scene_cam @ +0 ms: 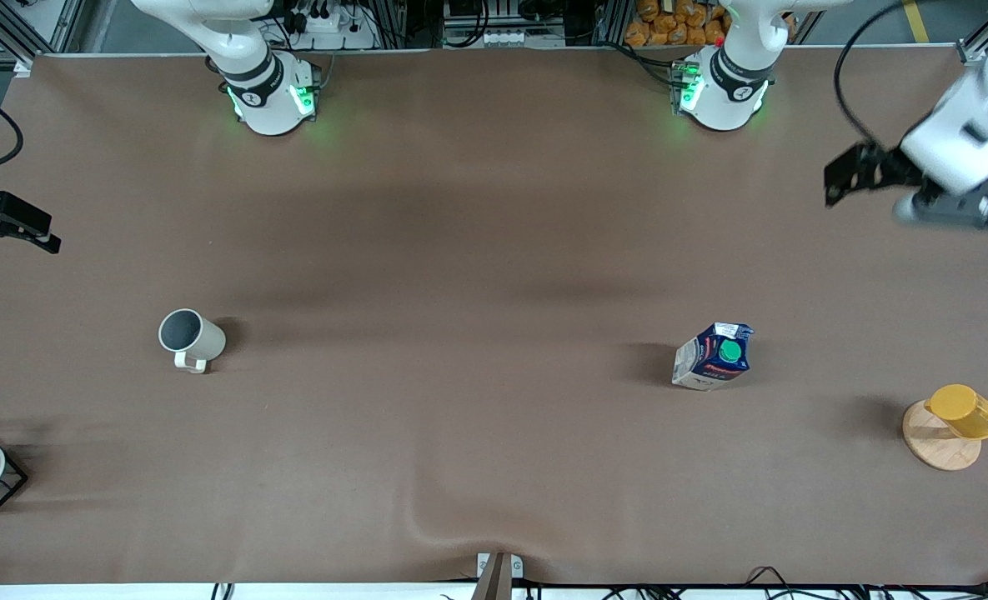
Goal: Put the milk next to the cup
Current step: 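Lower the left gripper onto the milk carton while the right gripper reaches the mug, then lift the milk carton with the left gripper while the right gripper grasps the mug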
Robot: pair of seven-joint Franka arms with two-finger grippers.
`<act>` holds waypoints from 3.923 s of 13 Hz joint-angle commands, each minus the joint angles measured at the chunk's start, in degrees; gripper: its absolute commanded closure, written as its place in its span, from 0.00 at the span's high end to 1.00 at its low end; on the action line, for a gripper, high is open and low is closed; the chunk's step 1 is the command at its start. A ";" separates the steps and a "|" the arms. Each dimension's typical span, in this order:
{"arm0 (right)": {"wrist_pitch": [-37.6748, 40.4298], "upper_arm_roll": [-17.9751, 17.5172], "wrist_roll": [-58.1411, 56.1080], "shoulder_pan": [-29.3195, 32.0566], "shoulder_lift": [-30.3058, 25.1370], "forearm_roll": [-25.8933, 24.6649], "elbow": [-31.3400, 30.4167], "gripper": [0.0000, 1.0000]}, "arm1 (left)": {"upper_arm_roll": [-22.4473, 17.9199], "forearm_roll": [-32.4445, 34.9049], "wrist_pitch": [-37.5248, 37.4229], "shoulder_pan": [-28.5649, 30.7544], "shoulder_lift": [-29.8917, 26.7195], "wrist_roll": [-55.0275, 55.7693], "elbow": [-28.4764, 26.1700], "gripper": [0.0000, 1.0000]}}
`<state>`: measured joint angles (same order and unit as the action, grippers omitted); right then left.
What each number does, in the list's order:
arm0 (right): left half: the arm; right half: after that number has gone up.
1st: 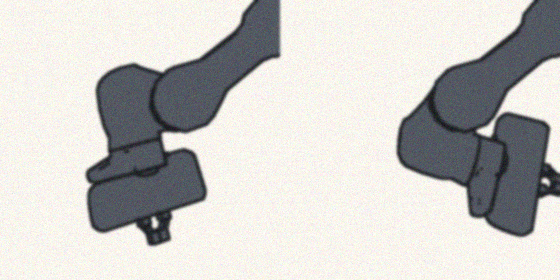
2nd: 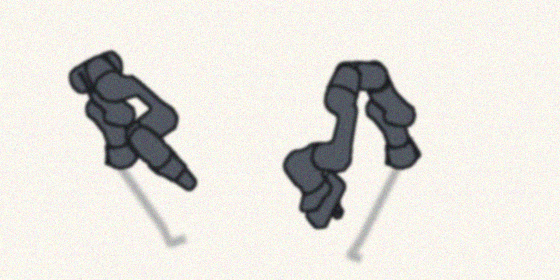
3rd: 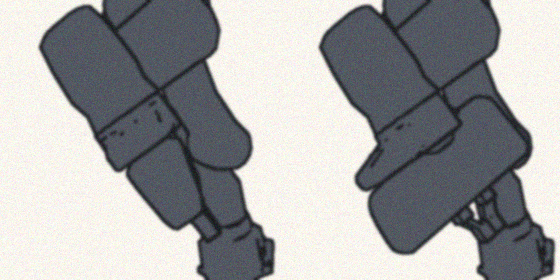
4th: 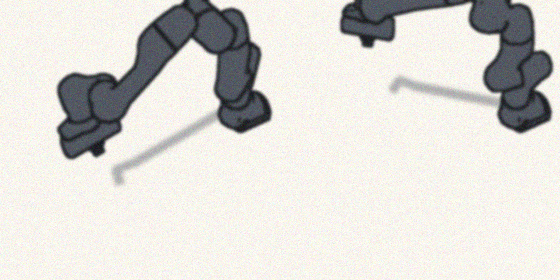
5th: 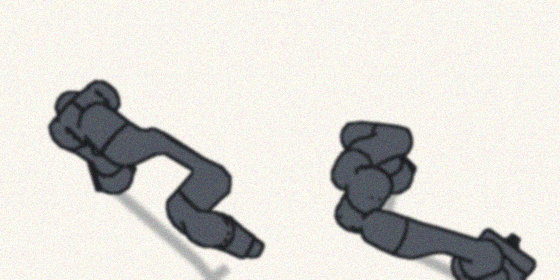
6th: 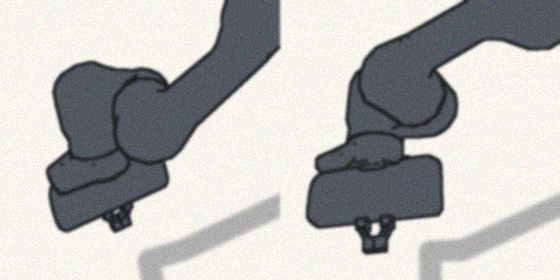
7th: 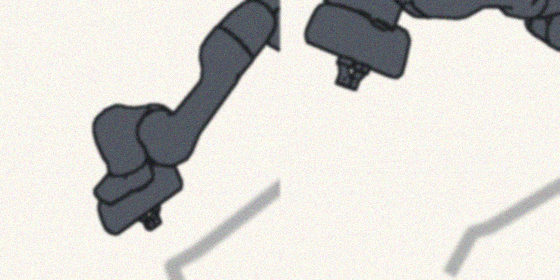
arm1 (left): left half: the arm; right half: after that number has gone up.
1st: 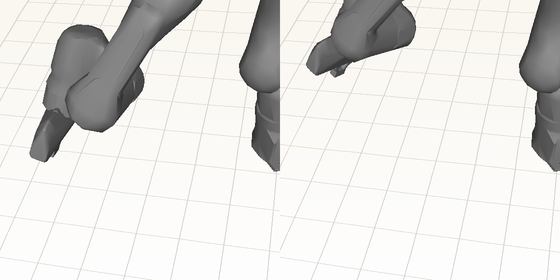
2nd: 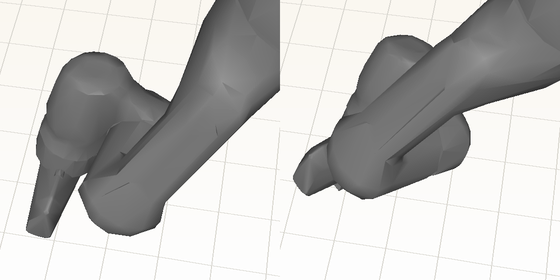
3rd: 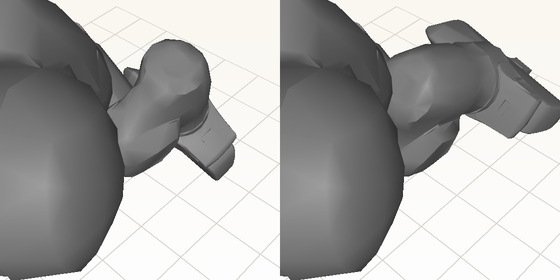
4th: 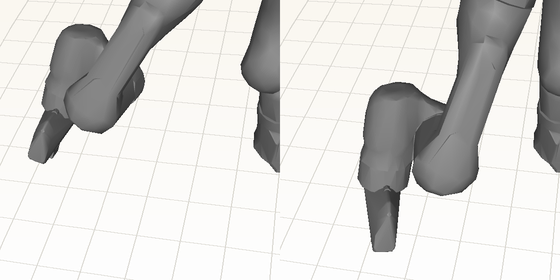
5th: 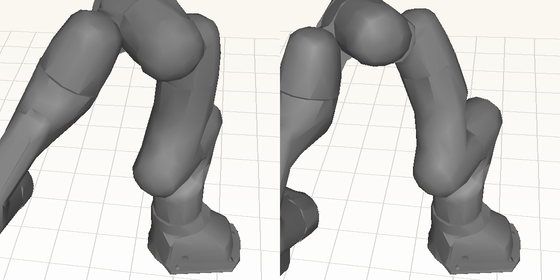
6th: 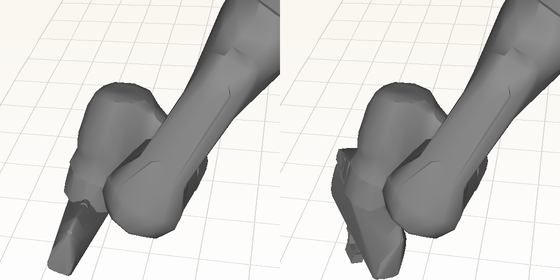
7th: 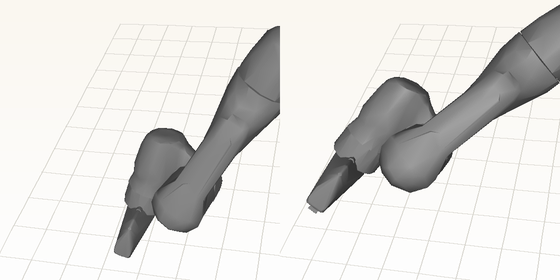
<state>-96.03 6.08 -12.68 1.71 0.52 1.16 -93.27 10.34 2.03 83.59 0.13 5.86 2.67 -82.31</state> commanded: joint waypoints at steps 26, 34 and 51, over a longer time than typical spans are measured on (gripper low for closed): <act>-14.44 -0.10 -5.43 4.79 30.06 2.44 -1.03 1.00 | 0.47 8.61 16.87 -7.34 31.40 3.39 3.38 0.05; -21.74 -0.89 -7.45 4.61 29.45 2.79 -9.29 0.67 | 0.47 8.35 16.61 -6.28 29.13 3.39 3.30 0.00; -4.45 -0.98 21.42 -7.14 29.01 12.54 4.31 0.00 | 5.91 0.96 10.29 -7.34 20.51 17.10 3.65 0.00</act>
<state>-105.22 4.76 2.85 -3.67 30.24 11.17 -92.72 15.42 4.13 96.05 -7.50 27.82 18.26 -78.09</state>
